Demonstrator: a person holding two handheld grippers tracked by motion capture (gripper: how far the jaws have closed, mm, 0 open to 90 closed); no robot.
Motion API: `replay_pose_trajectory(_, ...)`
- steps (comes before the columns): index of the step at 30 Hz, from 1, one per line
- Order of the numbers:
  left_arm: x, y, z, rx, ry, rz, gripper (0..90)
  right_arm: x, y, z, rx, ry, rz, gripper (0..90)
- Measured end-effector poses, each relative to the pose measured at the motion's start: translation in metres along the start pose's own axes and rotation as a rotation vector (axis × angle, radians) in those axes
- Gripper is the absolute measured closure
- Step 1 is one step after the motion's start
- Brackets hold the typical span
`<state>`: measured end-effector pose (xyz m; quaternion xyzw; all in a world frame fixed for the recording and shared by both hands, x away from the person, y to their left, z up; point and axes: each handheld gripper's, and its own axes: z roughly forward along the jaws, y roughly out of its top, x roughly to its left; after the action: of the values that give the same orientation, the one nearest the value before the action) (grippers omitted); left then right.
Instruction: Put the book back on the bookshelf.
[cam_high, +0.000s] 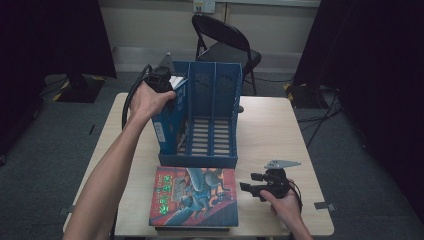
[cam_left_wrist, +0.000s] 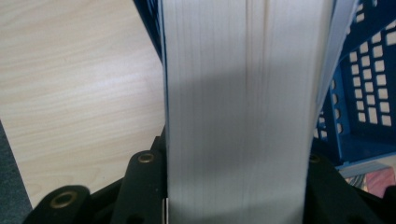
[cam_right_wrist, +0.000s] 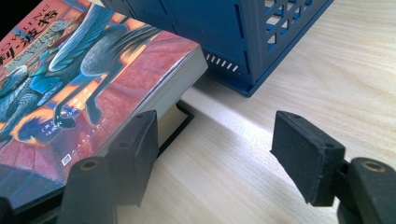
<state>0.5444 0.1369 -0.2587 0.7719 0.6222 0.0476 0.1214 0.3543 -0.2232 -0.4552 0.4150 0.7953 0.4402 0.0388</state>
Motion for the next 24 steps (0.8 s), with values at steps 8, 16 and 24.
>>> replay_pose_trajectory(8,0.003,0.017,0.004,-0.059,0.021,-0.016,61.4,0.000,-0.001,-0.001,0.000,0.008,-0.002,31.6)
replay_pose_trajectory(16,0.004,0.030,0.019,-0.084,0.033,-0.032,61.4,-0.001,-0.004,0.000,0.016,0.014,0.005,31.6)
replay_pose_trajectory(24,0.004,0.025,0.025,-0.099,0.047,-0.039,60.8,0.000,-0.006,0.000,0.022,0.015,0.002,31.7)
